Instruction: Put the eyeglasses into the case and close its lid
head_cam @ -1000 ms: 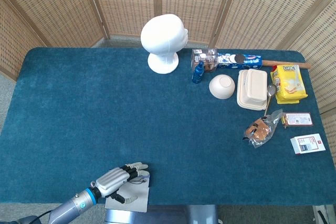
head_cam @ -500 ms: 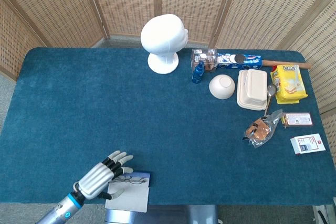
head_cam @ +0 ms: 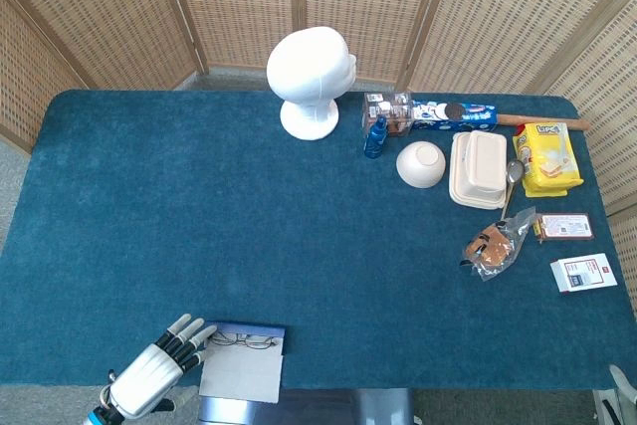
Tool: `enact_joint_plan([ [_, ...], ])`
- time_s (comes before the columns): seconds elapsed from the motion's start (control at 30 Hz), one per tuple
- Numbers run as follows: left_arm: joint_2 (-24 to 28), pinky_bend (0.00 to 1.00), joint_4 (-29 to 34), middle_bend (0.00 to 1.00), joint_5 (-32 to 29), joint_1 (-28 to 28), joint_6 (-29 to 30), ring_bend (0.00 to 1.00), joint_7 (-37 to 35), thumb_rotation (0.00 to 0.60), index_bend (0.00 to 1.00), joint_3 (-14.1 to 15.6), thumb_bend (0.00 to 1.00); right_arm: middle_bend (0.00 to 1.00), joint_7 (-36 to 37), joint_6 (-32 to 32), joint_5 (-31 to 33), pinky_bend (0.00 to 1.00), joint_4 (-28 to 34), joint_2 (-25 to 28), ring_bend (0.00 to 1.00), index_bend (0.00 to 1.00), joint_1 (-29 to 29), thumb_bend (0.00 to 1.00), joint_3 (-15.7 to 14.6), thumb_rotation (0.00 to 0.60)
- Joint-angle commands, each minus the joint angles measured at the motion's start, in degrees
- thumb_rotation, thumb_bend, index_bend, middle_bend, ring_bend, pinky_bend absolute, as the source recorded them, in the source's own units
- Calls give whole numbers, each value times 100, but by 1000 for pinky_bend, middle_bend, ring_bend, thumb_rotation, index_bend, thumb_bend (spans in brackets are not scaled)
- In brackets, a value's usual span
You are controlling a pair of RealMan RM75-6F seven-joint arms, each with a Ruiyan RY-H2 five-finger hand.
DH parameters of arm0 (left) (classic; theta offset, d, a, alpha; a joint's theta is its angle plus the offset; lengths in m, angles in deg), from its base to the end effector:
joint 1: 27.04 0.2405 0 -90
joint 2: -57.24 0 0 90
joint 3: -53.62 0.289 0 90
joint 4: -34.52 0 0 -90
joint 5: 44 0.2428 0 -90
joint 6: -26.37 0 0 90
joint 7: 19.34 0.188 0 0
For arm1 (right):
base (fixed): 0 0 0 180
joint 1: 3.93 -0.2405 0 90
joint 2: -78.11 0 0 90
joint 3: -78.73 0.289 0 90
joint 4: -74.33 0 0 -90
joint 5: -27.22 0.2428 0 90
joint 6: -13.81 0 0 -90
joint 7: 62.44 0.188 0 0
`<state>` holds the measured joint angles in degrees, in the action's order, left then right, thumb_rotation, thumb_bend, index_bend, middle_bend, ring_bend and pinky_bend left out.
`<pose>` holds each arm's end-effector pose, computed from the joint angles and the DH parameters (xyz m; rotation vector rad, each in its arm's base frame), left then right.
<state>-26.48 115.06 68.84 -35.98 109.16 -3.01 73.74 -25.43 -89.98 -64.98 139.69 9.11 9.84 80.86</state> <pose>-0.2805 0.1119 -0.0460 -2.1755 -0.7176 -0.9497 -0.4374 -0.0875 0.2071 1.1294 -0.9803 1.1326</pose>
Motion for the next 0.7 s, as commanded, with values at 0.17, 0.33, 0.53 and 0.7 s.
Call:
enact_joint_plan([
  [0.17,-487,0,-862,59,622,249,405,0,595,454,208,-7,331,167,79,-36,-40,186,-29,21,0,0,-44,238,-22,460],
  [0.33,-647,0,-1185,50,817,350,595,0,746,454,178,-15,328,167,179,-63,-14,185,-103,34,0,0,-43,237,-26,461],
  [0.53,-780,0,-1543,32,984,448,659,0,1114,447,128,-26,302,167,276,-74,-3,185,-192,22,0,0,-61,237,-30,462],
  [0.7,-851,0,-1731,18,1032,462,694,0,1181,446,95,-59,283,167,323,-80,-6,185,-246,6,0,0,-72,238,-41,460],
])
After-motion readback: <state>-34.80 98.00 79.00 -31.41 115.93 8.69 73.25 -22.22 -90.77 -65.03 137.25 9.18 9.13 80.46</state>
